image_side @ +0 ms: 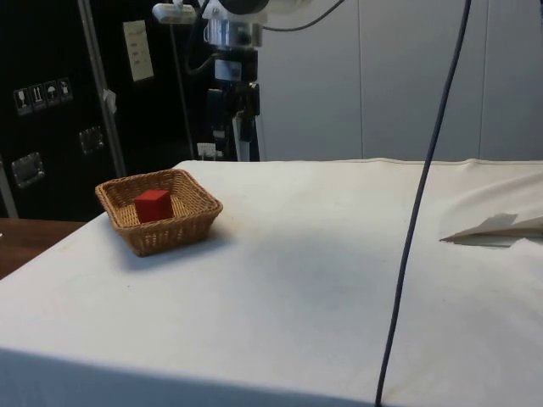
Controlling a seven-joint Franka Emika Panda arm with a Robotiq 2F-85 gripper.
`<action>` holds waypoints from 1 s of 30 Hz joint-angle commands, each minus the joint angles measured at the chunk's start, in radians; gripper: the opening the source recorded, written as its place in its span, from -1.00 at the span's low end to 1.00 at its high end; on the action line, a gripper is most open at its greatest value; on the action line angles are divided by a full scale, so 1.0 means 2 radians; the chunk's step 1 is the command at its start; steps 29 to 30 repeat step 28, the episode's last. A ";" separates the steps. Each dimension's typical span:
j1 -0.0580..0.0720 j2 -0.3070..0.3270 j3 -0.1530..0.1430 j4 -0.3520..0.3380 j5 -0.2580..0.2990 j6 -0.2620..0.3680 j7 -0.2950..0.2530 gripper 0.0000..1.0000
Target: Pick up the cube and place it into the basket.
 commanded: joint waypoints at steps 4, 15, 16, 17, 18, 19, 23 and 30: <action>0.002 -0.016 -0.002 -0.015 -0.008 0.001 -0.002 1.00; 0.001 -0.056 -0.002 -0.047 -0.019 -0.005 -0.016 1.00; 0.001 -0.063 -0.002 -0.053 -0.020 -0.005 -0.019 1.00; 0.001 -0.066 -0.002 -0.056 -0.020 -0.005 -0.020 1.00; 0.001 -0.069 -0.002 -0.058 -0.020 -0.006 -0.022 1.00; 0.000 -0.066 -0.001 -0.056 -0.013 -0.006 -0.026 1.00; 0.001 -0.083 -0.002 -0.069 -0.022 -0.008 -0.028 1.00; 0.000 -0.089 -0.002 -0.076 -0.016 -0.005 -0.037 1.00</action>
